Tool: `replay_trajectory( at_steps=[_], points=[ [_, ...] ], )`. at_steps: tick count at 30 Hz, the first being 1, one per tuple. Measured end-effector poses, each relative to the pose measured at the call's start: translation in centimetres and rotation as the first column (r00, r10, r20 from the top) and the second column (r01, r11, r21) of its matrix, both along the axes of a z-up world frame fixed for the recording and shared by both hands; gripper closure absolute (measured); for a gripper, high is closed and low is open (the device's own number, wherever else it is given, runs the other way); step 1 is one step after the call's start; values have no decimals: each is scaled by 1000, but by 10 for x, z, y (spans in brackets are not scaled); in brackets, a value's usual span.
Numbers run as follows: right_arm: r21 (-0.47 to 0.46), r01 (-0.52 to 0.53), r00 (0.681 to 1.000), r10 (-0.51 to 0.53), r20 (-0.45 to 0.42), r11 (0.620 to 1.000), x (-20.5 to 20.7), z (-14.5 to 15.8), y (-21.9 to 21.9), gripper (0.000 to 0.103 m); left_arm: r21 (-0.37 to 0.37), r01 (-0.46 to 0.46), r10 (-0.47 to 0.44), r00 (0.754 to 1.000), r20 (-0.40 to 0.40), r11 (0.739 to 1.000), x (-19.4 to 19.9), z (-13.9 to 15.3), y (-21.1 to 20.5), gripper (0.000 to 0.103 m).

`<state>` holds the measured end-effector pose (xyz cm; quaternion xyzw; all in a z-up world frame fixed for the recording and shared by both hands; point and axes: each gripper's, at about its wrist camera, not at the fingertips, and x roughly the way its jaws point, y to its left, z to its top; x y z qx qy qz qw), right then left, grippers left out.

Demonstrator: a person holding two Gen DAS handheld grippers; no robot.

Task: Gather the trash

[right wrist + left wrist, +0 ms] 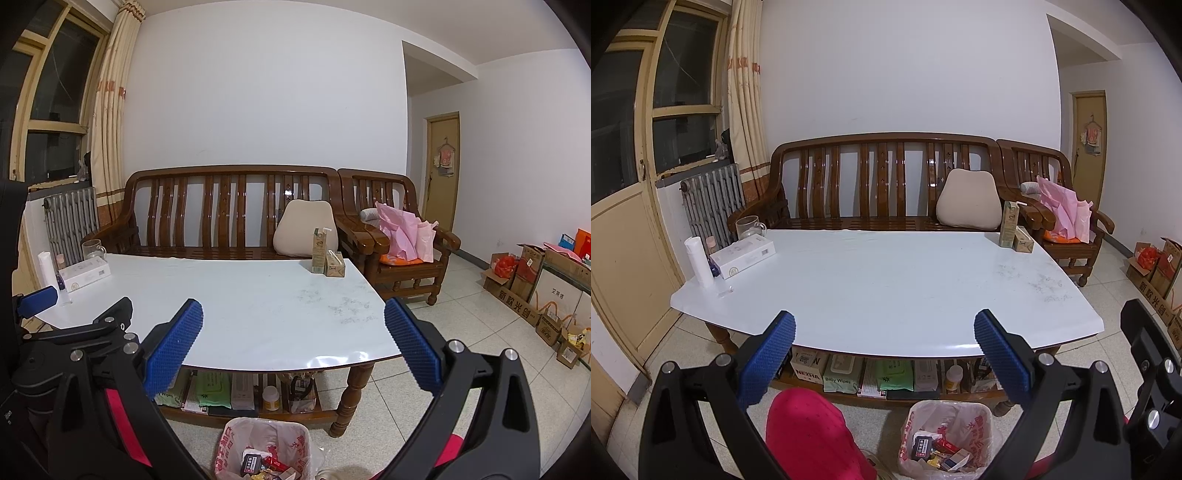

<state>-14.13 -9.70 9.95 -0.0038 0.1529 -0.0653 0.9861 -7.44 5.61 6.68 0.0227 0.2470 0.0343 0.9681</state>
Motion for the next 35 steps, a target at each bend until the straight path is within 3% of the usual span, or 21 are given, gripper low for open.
replay_trajectory(
  at_steps=[35],
  points=[
    [7, -18, 1000, 18, -3, 1000, -2, -6, -4, 7, 24, -34, 34, 999, 19, 999, -3, -1, 1, 8]
  ],
)
